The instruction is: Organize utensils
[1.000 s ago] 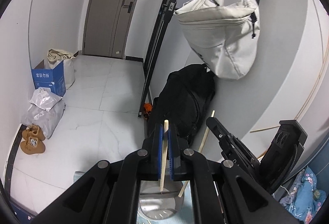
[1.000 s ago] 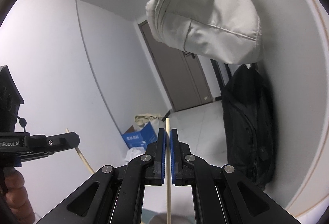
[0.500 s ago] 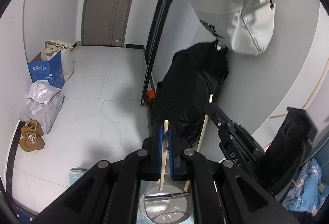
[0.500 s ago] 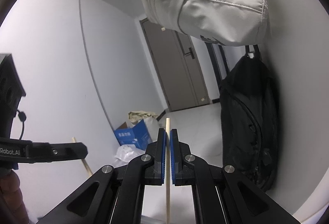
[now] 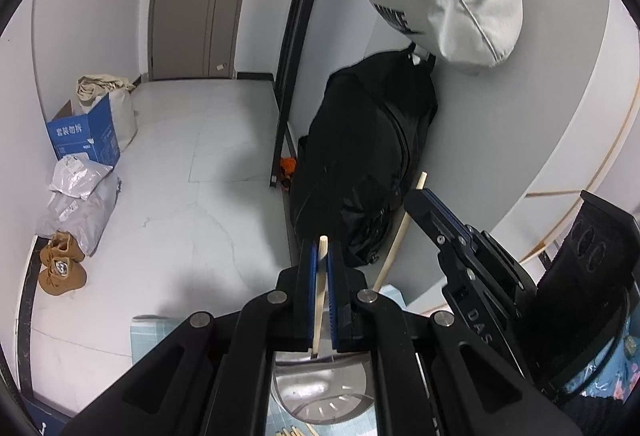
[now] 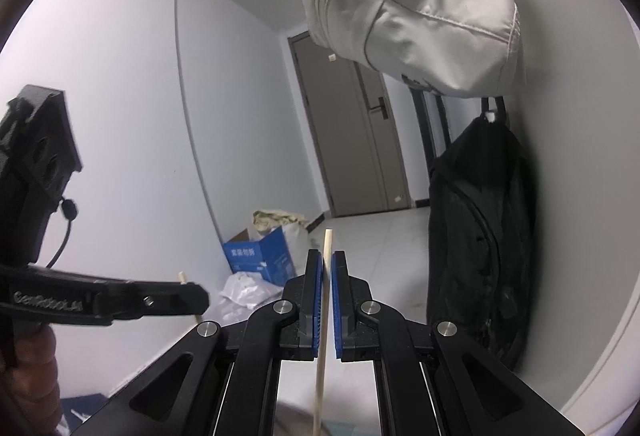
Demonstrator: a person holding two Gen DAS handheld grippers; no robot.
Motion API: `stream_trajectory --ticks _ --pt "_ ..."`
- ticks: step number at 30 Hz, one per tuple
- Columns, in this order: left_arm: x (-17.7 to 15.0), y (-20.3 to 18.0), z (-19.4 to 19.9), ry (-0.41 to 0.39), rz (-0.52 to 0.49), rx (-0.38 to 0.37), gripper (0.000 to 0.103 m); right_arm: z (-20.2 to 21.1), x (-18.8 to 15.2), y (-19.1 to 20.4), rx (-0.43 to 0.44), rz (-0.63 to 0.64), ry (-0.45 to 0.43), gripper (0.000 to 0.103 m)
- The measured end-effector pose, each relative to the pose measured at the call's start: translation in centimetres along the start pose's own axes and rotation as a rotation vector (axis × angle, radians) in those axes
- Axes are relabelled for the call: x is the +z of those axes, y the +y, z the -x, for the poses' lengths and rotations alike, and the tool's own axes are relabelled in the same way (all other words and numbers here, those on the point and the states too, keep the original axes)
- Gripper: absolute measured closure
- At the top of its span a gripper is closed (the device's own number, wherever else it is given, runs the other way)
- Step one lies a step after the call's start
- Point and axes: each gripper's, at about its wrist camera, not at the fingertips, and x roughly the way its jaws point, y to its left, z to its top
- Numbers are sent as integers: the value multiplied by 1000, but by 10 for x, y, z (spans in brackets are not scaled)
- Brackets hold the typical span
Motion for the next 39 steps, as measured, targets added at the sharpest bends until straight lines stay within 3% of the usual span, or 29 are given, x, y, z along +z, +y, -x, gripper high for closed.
stream_trajectory --ticks 9,10,11,12,13,14,15,17,19,24,29,36,39 --pt "0 4 -1 40 28 -46 101 7 -17 -3 56 7 104 96" --pt "1 5 -1 42 35 -55 97 9 -18 -4 66 1 116 96" --pt "3 6 1 49 45 -57 84 9 -18 -4 70 -6 130 94" --pt "4 7 2 53 53 -52 75 10 -17 -5 73 -19 148 85" --pt "3 8 4 48 64 -50 59 11 -18 -6 79 -33 156 78" --pt "3 8 7 31 75 -54 56 13 -16 -8 87 -57 166 60" --pt "3 9 12 13 83 -52 56 14 -15 -11 89 -73 168 52" --pt "5 9 19 5 85 -29 56 24 -11 -12 89 -103 160 50" --pt "4 9 26 -16 93 -16 56 34 -7 -15 84 -128 153 41" --pt "-1 4 42 -47 93 36 54 55 0 -16 73 -149 133 35" --pt "-10 0 57 -81 93 89 41 75 3 -11 68 -159 110 26" --pt "-23 -9 76 -107 85 136 41 100 7 1 82 -156 97 13" --pt "-28 -7 81 -118 95 149 31 106 7 4 85 -156 94 9"
